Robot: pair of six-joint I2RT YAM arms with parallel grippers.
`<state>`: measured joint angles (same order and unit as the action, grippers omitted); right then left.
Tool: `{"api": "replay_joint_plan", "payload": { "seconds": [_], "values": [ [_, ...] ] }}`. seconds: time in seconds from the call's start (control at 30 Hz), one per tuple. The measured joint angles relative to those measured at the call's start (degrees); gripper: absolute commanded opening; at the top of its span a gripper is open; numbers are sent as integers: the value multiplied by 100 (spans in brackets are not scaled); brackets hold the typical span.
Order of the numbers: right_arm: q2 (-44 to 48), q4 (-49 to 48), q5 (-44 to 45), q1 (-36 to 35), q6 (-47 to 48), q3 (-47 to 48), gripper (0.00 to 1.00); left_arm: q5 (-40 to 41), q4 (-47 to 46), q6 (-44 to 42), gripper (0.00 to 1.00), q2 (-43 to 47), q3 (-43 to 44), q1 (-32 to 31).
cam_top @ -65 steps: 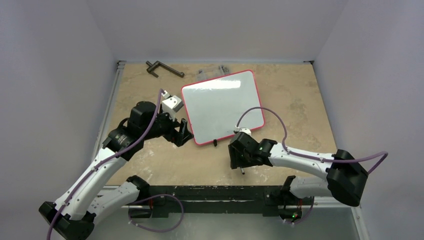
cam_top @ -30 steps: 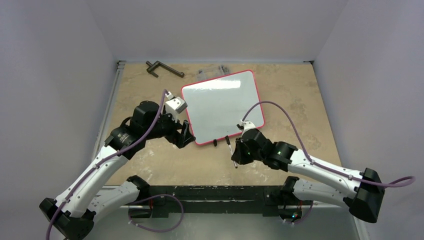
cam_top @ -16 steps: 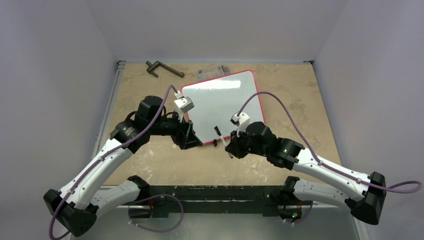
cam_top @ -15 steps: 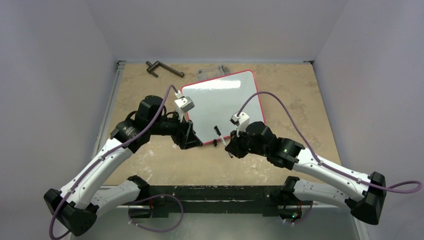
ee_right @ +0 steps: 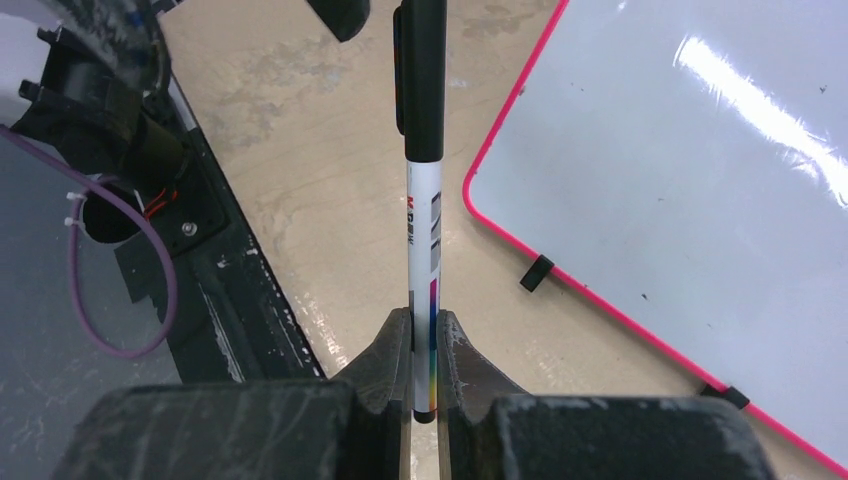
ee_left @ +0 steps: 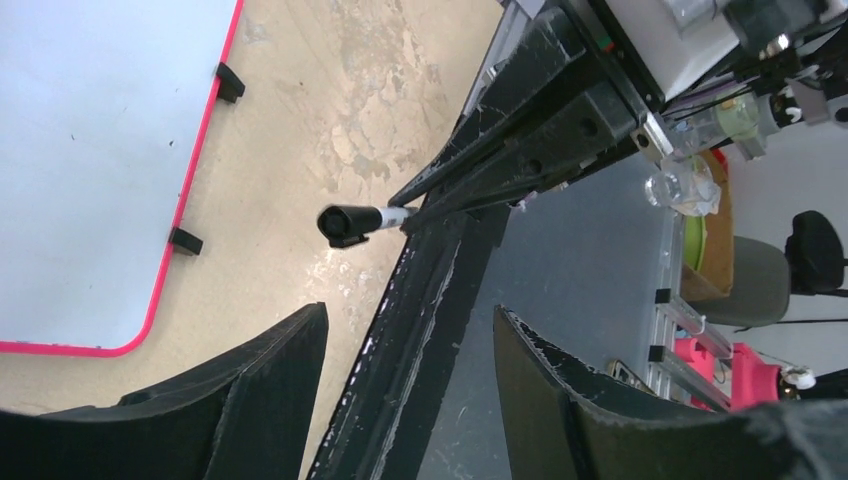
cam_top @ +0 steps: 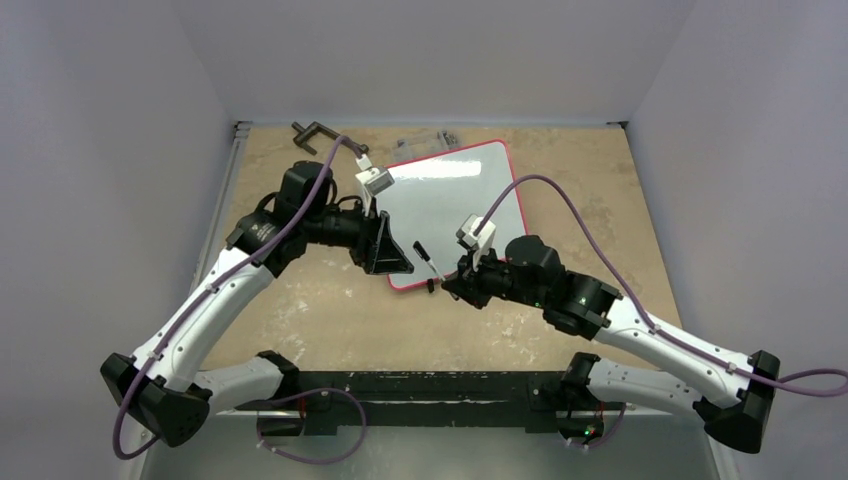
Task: Write a sentence on the whiteboard
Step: Pass from the right arm to the left
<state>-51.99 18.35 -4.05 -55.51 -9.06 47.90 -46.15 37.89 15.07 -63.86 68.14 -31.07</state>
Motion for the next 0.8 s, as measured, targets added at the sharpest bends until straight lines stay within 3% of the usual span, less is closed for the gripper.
{"api": "replay_joint_plan", "payload": {
  "seconds": [0.8],
  "values": [
    [-9, -81, -793, -9, 935, 195, 0, -791, 684, -118, 38, -855, 629, 181]
  ]
}}
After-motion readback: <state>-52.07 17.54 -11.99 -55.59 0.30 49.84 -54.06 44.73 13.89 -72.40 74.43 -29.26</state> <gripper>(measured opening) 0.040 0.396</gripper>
